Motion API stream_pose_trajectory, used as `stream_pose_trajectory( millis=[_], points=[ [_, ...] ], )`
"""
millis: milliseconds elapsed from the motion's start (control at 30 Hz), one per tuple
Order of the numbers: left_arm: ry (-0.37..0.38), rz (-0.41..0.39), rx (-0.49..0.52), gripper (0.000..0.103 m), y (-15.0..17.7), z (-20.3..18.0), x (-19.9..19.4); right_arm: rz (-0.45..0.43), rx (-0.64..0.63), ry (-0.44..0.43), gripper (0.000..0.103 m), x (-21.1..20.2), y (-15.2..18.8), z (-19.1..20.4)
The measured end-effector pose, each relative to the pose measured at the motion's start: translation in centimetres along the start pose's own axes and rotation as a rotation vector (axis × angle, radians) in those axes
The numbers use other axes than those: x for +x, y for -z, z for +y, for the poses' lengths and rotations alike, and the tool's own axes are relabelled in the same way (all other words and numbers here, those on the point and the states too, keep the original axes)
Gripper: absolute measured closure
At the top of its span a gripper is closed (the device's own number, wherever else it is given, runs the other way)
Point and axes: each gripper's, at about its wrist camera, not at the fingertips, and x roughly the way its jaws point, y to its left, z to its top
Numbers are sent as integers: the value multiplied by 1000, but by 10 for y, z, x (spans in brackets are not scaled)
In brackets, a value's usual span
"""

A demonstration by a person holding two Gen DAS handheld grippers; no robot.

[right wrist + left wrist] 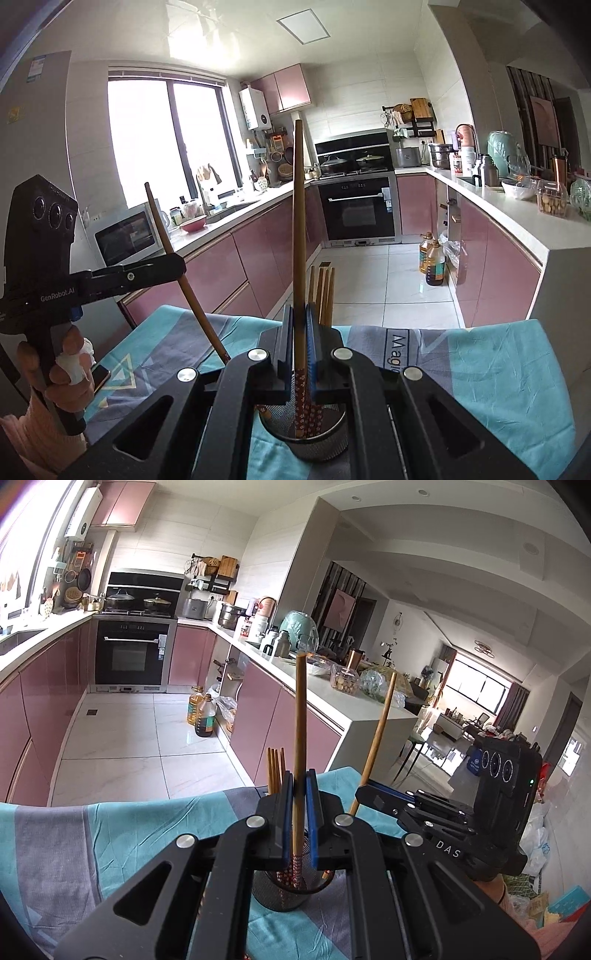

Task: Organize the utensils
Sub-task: 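Lower the chopstick into the cup and open the left tool while the right tool releases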

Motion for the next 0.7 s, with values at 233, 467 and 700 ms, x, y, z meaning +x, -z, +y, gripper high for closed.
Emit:
stream_pose_trajectory(
  millis=[233, 467, 700],
  points=[
    [-20, 67, 54, 96, 6, -11, 15, 37, 13, 14, 97, 16, 8, -7],
    [-36, 176, 120, 96, 21, -19, 34, 126, 27, 23, 97, 34, 23, -14],
    [-42, 271, 144, 96, 33, -21, 50, 214, 44, 28, 97, 46, 38, -20]
  ],
)
